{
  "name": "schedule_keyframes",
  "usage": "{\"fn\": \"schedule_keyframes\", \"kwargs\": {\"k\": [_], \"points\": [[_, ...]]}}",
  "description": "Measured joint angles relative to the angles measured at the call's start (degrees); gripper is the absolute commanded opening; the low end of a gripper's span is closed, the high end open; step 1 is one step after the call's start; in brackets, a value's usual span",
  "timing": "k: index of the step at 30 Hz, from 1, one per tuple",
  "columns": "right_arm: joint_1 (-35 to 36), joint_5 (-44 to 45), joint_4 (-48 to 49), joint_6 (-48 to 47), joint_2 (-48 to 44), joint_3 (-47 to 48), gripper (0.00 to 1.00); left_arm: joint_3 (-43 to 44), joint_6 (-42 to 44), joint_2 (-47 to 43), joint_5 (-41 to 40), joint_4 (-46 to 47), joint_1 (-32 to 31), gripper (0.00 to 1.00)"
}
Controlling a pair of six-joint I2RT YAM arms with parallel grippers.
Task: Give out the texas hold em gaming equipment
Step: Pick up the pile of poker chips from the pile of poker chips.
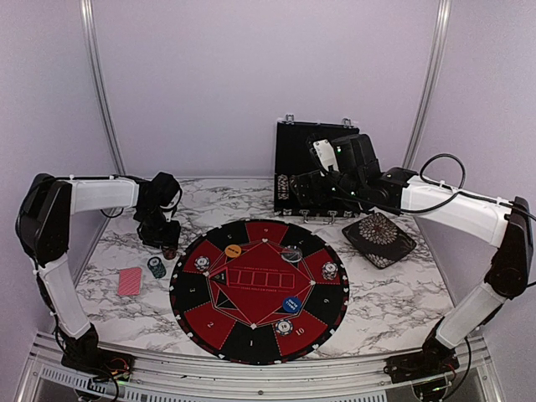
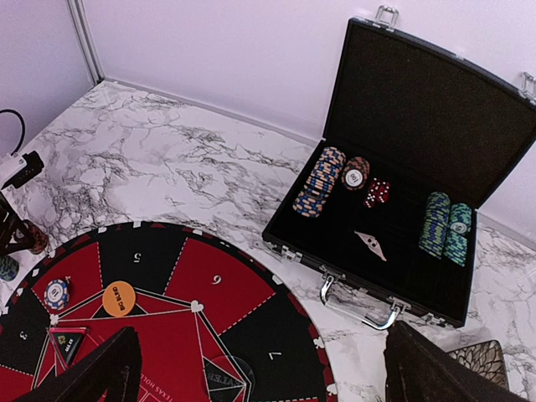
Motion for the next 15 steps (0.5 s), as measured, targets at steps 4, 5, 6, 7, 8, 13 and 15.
{"fn": "schedule_keyframes", "kwargs": {"k": [4,5,6,7,8,13,15], "points": [[0.0,0.02,0.02,-0.04,0.0,0.0,0.98,0.0,0.0,0.28,-0.02,0.0,0.0,0.54],[0.0,0.02,0.0,-0.07,0.0,0.0,0.98,0.0,0.0,0.35,0.0,0.0,0.0,0.53],[0.0,0.02,0.02,-0.11,0.0,0.0,0.98,0.0,0.0,0.42,0.0,0.02,0.0,0.53],[0.0,0.02,0.0,-0.24,0.0,0.0,0.98,0.0,0.0,0.46,-0.02,0.0,0.0,0.53],[0.0,0.02,0.0,-0.37,0.02,0.0,0.98,0.0,0.0,0.5,-0.02,0.02,0.0,0.52],[0.0,0.02,0.0,-0.63,0.02,0.0,0.99,0.0,0.0,0.52,-0.04,0.0,0.0,0.5],[0.0,0.02,0.0,-0.68,0.02,0.0,0.98,0.0,0.02,0.52,-0.04,0.02,0.0,0.49]]}}
